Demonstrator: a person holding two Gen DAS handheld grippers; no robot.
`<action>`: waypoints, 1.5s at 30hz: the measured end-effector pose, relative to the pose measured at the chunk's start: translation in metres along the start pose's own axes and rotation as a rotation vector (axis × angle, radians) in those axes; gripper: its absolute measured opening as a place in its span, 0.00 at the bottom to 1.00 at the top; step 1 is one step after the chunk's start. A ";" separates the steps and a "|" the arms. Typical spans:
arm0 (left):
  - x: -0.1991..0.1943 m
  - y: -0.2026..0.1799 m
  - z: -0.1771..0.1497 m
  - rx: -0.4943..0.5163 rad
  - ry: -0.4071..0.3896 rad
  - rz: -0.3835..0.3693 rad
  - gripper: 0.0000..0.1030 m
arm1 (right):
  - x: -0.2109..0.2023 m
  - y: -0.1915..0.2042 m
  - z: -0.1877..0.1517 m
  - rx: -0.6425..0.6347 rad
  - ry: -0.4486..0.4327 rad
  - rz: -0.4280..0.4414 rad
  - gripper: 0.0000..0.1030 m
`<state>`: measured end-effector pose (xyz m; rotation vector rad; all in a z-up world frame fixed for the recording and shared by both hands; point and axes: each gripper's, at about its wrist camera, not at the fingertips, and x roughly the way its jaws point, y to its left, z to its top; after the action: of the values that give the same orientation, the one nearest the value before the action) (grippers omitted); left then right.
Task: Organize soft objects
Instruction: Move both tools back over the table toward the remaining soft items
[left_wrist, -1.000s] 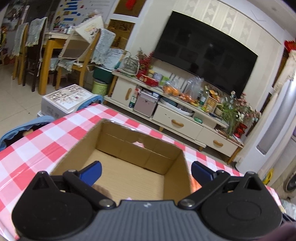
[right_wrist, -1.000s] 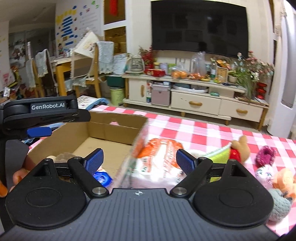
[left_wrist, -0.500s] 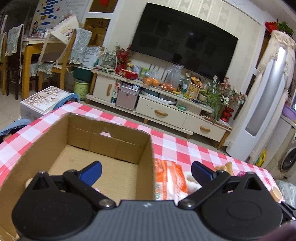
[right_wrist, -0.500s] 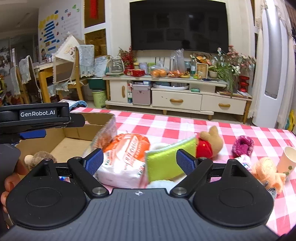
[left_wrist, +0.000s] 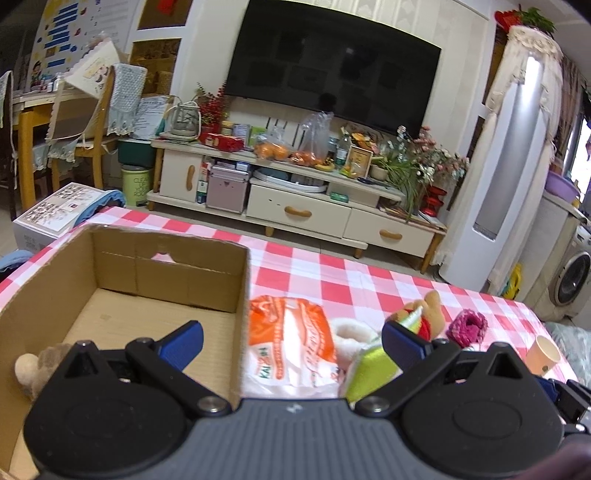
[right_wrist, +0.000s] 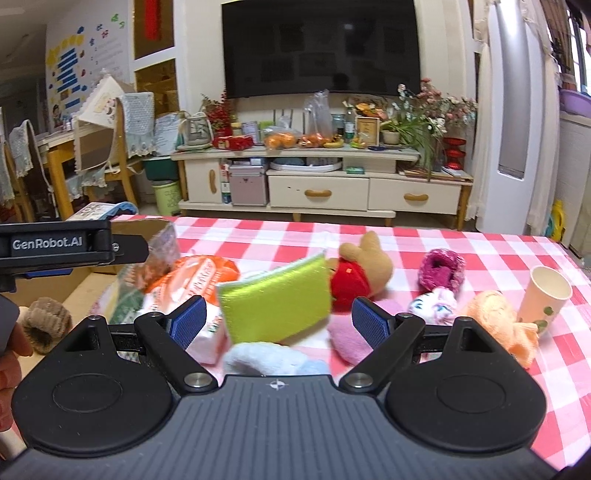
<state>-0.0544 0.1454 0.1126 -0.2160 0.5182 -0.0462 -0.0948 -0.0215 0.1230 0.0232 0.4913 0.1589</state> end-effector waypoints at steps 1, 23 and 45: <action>0.000 -0.003 -0.001 0.006 0.002 -0.003 0.99 | -0.001 -0.002 -0.001 0.005 0.000 -0.006 1.00; 0.015 -0.062 -0.024 0.153 0.057 -0.074 0.99 | -0.003 -0.053 -0.021 0.089 -0.010 -0.140 1.00; 0.024 -0.137 -0.071 0.388 0.128 -0.214 0.99 | -0.011 -0.158 -0.048 0.256 -0.023 -0.306 1.00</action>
<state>-0.0668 -0.0039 0.0705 0.1126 0.6013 -0.3682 -0.1035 -0.1802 0.0759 0.1992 0.4836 -0.2043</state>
